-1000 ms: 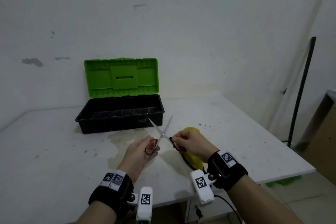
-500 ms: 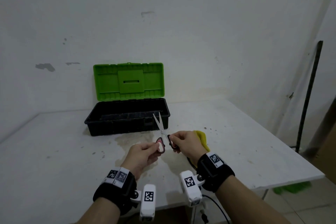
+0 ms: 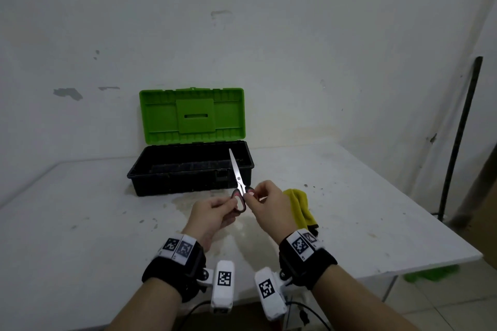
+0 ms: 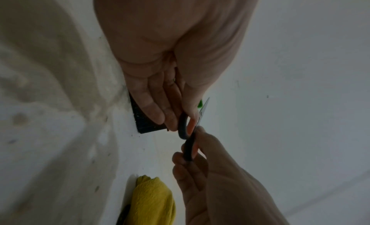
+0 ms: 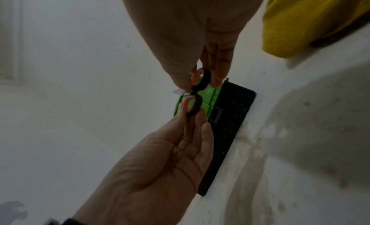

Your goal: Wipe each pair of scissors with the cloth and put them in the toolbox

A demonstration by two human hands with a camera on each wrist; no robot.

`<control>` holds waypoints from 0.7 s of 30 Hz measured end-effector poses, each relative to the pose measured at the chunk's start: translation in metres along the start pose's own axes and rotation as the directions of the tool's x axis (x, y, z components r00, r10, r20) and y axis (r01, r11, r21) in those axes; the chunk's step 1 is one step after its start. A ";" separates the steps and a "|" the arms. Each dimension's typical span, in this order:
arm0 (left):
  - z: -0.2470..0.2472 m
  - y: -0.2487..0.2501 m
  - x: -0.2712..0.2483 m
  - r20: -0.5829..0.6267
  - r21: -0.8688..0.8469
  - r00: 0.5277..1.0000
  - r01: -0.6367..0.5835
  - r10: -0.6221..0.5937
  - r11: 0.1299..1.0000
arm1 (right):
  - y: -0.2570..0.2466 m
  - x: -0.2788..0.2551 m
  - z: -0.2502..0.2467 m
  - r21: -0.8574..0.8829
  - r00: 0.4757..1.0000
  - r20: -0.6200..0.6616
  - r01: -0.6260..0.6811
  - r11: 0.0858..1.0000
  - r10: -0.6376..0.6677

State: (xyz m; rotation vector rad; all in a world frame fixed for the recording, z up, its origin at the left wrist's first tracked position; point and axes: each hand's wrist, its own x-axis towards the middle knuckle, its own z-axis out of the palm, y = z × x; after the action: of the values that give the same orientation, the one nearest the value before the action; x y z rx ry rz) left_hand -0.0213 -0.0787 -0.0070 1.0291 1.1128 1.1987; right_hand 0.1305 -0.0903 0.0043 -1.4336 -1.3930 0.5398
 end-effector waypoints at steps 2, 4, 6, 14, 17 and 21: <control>-0.001 0.009 0.001 0.009 0.044 0.999 -0.037 0.037 0.998 | -0.007 0.003 -0.001 -0.107 0.998 0.010 0.057 0.993 -0.056; -0.001 0.017 0.003 0.024 0.085 0.998 -0.063 0.061 0.994 | -0.013 0.008 -0.002 -0.171 0.997 0.017 0.078 0.982 -0.076; -0.001 0.024 0.006 0.035 0.114 0.997 -0.078 0.075 0.990 | -0.018 0.016 0.000 -0.203 0.995 0.021 0.101 0.974 -0.099; -0.022 0.066 0.032 0.074 0.217 0.990 -0.134 0.121 0.967 | -0.051 0.056 0.021 -0.267 0.992 0.089 0.115 0.957 -0.094; -0.045 0.083 0.055 0.017 0.276 0.987 -0.158 0.160 0.948 | -0.060 0.074 0.034 -0.268 0.995 0.091 0.072 0.961 -0.049; -0.098 0.101 0.094 -0.103 0.364 0.970 -0.168 0.219 0.916 | -0.070 0.106 0.063 -0.308 0.992 0.127 0.053 0.950 -0.014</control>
State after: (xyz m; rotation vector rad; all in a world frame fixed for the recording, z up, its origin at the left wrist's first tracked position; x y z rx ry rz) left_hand -0.1318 0.0258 0.0668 1.3715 1.3986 1.2718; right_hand 0.0687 0.0156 0.0755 -1.6452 -1.6546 0.4039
